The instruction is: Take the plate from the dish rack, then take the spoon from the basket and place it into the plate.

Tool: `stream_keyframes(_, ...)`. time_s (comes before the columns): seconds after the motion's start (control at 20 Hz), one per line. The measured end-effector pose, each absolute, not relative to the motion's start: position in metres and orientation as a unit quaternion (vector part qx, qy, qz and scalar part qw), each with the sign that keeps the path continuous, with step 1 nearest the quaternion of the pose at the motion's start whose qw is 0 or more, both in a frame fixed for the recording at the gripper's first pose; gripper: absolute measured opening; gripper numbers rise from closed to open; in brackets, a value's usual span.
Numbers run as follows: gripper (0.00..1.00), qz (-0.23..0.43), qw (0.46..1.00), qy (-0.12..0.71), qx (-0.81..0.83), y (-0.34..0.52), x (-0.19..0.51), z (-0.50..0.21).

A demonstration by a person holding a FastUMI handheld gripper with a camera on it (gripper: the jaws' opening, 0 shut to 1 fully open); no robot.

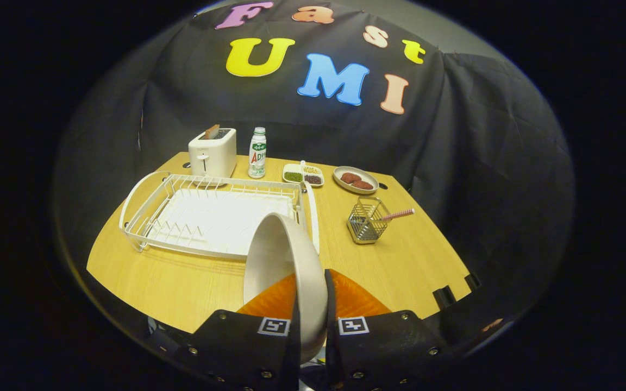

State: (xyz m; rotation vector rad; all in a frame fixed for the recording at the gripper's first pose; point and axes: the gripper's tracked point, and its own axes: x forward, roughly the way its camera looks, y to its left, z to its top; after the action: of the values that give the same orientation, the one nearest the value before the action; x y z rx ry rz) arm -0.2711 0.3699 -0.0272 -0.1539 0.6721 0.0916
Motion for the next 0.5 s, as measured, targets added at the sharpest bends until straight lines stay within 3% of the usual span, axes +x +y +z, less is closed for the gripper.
stream_keyframes(0.5, 0.18, 0.076, 0.921, 0.381, 0.025, 0.379, -0.282, -0.074)
